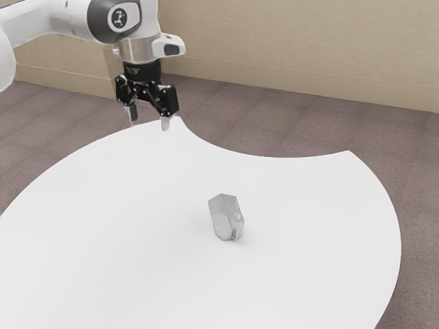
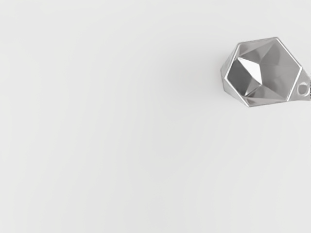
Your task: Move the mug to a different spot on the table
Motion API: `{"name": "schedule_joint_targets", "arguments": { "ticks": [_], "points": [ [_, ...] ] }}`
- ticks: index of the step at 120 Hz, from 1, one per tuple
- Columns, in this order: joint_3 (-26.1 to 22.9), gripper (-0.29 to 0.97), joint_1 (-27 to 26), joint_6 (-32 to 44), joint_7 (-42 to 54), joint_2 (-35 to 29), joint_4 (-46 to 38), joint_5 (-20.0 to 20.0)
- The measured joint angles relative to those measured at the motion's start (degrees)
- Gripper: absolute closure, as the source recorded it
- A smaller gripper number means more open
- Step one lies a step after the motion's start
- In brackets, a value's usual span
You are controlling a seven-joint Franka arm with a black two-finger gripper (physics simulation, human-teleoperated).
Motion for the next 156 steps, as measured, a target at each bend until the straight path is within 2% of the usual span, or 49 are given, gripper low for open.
{"name": "schedule_joint_targets", "arguments": {
  "ticks": [36, 44, 59, 85, 110, 136, 156],
  "points": [
    [-0.2, 0.00, 0.2, 0.0, -1.6, -2.0, 0.5, -0.4],
    [-1.9, 0.00, 0.6, 0.6, -6.6, -4.4, -1.5, -1.4],
    [-7.4, 0.00, 1.7, 3.8, -18.9, -10.1, -10.6, -3.0],
    [-13.6, 0.00, -1.8, 14.8, -37.1, -10.8, -24.3, -4.6],
    [-15.4, 0.00, -5.2, 26.2, -51.2, -8.7, -30.6, -9.5],
    [-15.9, 0.00, -7.6, 34.5, -63.7, -7.7, -34.7, -10.7],
    [-16.0, 0.00, -6.4, 38.0, -70.9, -7.6, -36.4, -10.9]
  ]
}}
